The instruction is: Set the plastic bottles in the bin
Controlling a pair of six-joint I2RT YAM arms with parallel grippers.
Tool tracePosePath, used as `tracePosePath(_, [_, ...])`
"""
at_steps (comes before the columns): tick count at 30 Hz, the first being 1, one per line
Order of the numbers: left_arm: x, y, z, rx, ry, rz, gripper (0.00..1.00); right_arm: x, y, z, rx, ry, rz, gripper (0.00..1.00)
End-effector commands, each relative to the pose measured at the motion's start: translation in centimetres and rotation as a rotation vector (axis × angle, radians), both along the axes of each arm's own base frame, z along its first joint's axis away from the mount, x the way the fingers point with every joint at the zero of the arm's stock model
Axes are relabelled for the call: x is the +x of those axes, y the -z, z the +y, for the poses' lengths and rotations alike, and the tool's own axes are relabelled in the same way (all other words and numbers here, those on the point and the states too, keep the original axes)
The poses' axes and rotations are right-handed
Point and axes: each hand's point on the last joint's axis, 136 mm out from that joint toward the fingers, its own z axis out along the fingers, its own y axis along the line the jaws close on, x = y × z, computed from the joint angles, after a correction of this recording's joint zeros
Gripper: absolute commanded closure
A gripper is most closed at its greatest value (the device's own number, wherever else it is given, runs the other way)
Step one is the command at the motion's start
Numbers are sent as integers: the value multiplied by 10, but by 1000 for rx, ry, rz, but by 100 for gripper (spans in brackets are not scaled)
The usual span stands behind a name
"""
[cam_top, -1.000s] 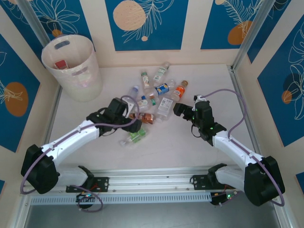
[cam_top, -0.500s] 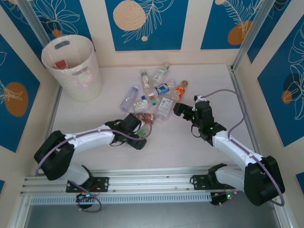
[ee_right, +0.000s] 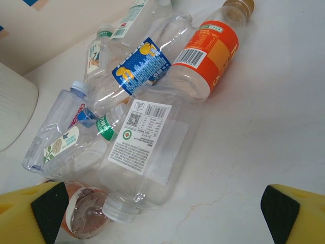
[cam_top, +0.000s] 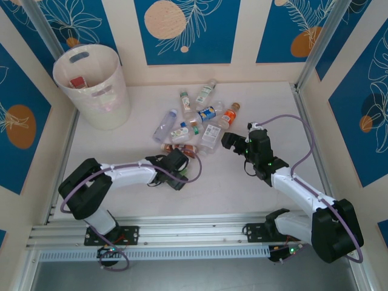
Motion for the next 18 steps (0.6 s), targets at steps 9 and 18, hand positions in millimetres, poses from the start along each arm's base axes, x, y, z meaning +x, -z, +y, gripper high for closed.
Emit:
tracePosePath(9, [8, -6, -11, -38, -1, -34, 33, 0, 0, -3, 6, 12, -6, 1])
tracePosePath(18, [3, -15, -16, -94, 30, -41, 41, -2, -23, 22, 18, -152, -102, 0])
